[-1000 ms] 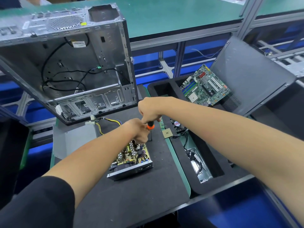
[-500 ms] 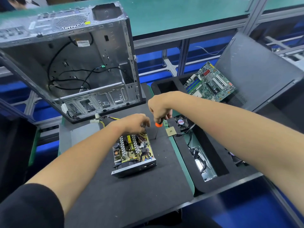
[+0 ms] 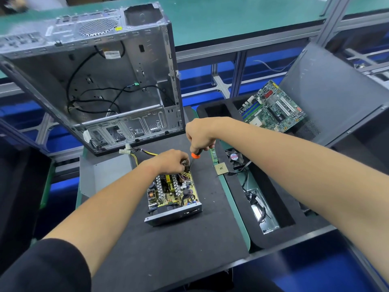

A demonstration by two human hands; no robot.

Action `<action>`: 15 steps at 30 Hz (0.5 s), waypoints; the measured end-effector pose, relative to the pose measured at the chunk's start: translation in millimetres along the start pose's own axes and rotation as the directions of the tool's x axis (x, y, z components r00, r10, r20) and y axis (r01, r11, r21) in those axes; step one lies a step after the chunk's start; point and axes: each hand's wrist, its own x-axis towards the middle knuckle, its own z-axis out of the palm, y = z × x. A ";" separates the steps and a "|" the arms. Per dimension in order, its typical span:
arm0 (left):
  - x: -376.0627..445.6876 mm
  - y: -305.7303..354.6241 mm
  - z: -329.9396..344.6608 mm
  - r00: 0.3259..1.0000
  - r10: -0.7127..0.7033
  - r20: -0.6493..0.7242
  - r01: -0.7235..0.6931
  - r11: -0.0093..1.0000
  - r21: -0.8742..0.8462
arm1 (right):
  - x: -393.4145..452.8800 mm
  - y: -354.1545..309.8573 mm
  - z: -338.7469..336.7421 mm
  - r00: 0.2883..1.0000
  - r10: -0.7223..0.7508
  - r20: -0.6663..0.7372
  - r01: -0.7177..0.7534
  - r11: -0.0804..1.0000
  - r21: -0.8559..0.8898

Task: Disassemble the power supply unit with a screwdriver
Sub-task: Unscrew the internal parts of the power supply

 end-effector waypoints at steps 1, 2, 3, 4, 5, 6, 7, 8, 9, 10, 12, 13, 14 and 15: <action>0.0 -0.3 0.6 1.000 -0.001 -0.003 0.001 1.000 -0.006 | -0.1 -0.1 0.1 1.000 0.000 0.002 0.000 1.000 -0.007; -0.1 -0.5 1.0 1.000 -0.003 -0.005 0.003 1.000 -0.009 | -0.5 0.6 -0.6 1.000 0.002 0.003 -0.002 1.000 -0.009; 0.0 -0.5 1.2 1.000 -0.004 -0.007 0.004 1.000 -0.012 | -0.8 1.4 -1.5 1.000 0.005 0.005 -0.005 1.000 -0.008; -0.3 -0.5 1.3 1.000 -0.005 -0.006 0.005 1.000 -0.012 | -1.1 2.4 -2.8 1.000 0.007 0.007 -0.007 1.000 -0.005; -0.4 -0.3 1.4 1.000 -0.005 -0.006 0.005 1.000 -0.012 | -1.5 3.3 -4.0 1.000 0.009 0.009 -0.009 1.000 0.000; -0.7 0.0 1.8 1.000 -0.006 -0.007 0.006 1.000 -0.011 | -2.0 4.0 -4.9 1.000 0.011 0.009 -0.011 1.000 0.004; -0.8 0.3 1.9 1.000 -0.007 -0.008 0.007 1.000 -0.010 | -2.1 4.4 -5.7 1.000 0.012 0.008 -0.012 1.000 0.006; -1.1 0.4 2.0 1.000 -0.008 -0.009 0.007 1.000 -0.011 | -2.1 4.6 -5.9 1.000 0.011 0.009 -0.011 1.000 0.007; -1.6 0.2 2.5 1.000 -0.007 -0.010 0.007 1.000 -0.013 | -2.0 4.5 -5.4 1.000 0.010 0.011 -0.010 1.000 0.010; -2.0 0.1 2.9 1.000 -0.007 -0.015 0.006 1.000 -0.017 | -1.9 4.3 -4.8 1.000 0.010 0.013 -0.010 1.000 0.012; -2.8 0.0 4.0 0.999 -0.004 -0.035 0.003 1.000 -0.028 | -1.8 4.4 -3.6 1.000 0.011 0.023 -0.012 1.000 0.011; -3.0 0.1 4.7 0.999 -0.003 -0.052 0.000 0.999 -0.048 | -2.2 4.8 -3.4 0.999 0.013 0.033 -0.014 1.000 0.008; -3.3 0.2 5.3 0.997 -0.001 -0.072 -0.005 0.996 -0.084 | -2.8 5.3 -4.0 0.999 0.017 0.044 -0.018 1.000 0.004; -3.8 0.4 5.5 0.996 0.004 -0.091 -0.016 0.990 -0.139 | -3.4 5.6 -5.4 0.998 0.023 0.054 -0.023 1.000 -0.003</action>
